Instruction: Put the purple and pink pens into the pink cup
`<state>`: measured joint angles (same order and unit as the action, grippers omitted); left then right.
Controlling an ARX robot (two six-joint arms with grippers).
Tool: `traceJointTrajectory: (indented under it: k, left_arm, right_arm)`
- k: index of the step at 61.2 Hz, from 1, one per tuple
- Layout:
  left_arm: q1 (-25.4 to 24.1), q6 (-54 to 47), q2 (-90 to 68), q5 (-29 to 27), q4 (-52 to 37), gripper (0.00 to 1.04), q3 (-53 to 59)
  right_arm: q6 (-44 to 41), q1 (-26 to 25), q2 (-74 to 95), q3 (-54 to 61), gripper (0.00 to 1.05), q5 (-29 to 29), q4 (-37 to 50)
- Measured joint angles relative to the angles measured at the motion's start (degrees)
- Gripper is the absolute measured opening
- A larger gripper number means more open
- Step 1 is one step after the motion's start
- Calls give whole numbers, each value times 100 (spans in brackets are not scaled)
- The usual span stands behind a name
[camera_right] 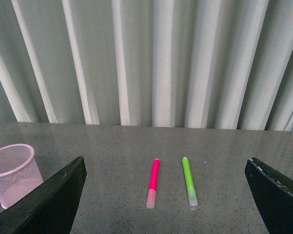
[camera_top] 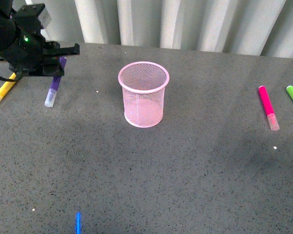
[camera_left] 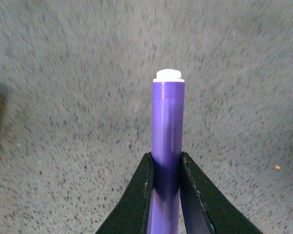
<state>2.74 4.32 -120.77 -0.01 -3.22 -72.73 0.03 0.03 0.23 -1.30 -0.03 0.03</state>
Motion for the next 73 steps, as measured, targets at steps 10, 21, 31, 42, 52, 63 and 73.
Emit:
traceJointTrajectory:
  k: [10,21,31,42,52,63,73]
  left_arm:
    - [136,70,949,-284,-2452,12,1178]
    - [730,503,1768,-671,-5075,11,2356]
    - [1805,573,1484,-1399,-6909,11,3067]
    - [2645,448,758,-2122,-7554,11,3036]
    - [2861,586,522,-2291,-7340,11,2736]
    - [2852,603,192,-2339,-7226,11,2411]
    - [2765,592,44,-2234,-7180,11,2288]
  right_arm:
    - [0,0,0,0,98,2,0]
    - [-2,0,0,0,98,0,0]
    - [0,0,0,0,98,2,0]
    - [0,0,0,0,98,0,0]
    - [0,0,0,0,98,0,0]
    - [0,0,0,0,98,0,0]
    - [0,0,0,0,98,0,0]
